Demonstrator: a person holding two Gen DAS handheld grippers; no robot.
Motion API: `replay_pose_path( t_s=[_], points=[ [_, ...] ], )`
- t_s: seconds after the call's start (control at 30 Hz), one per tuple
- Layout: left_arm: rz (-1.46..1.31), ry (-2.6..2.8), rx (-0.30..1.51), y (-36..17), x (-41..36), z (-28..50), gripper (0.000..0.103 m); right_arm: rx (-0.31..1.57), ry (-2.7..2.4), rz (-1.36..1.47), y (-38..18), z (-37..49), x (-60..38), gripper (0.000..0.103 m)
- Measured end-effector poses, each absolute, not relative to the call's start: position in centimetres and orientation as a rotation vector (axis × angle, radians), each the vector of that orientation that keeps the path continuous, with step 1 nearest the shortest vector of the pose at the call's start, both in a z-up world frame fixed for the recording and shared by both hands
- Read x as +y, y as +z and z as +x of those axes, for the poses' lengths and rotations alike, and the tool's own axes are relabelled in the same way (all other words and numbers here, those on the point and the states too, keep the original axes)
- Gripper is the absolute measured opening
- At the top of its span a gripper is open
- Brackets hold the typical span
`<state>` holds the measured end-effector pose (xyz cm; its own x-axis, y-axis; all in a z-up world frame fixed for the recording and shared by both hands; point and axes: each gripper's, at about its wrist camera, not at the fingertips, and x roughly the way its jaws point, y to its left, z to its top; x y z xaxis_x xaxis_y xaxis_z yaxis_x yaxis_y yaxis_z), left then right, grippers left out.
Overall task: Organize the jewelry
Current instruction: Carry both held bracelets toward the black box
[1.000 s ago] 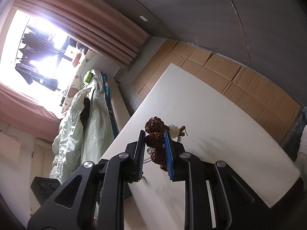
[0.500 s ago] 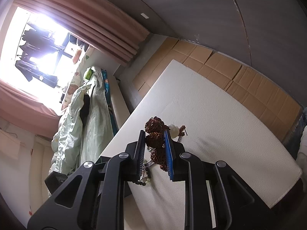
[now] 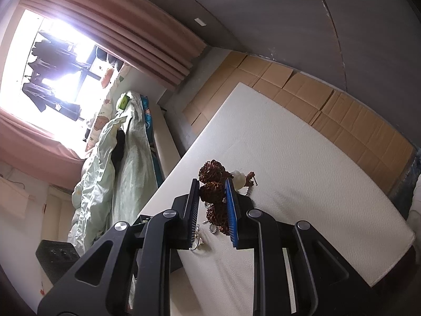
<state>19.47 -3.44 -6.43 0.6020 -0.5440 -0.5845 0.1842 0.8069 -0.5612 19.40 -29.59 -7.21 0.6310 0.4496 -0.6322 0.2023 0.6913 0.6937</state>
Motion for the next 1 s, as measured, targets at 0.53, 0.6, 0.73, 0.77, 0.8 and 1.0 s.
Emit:
replay_pose_path(
  t_s=[0.53,0.6,0.73,0.77,0.8,1.0],
  points=[
    [-0.505,-0.41,0.698,-2.4,0.6,17.1,0.007,0.854,0.296,0.839,-6.0,19.2,-27.4,0.02],
    [-0.512,-0.387,0.689,-2.3,1.6,16.9,0.007,0.844,0.328,0.843,-5.8,19.2,-26.5,0.02],
    [-0.525,-0.325,0.683,-2.2,3.8,16.5,0.007,0.828,0.394,0.839,-5.3,19.2,-24.8,0.02],
    [-0.525,-0.309,0.684,-2.3,4.3,16.4,0.007,0.824,0.408,0.838,-5.2,19.2,-24.3,0.02],
    [-0.527,-0.296,0.686,-2.4,4.7,16.3,0.007,0.821,0.421,0.835,-5.1,19.2,-23.9,0.02],
    [-0.545,-0.226,0.712,-3.0,6.8,16.1,0.008,0.785,0.514,0.814,-4.1,18.8,-21.2,0.02]
  ],
)
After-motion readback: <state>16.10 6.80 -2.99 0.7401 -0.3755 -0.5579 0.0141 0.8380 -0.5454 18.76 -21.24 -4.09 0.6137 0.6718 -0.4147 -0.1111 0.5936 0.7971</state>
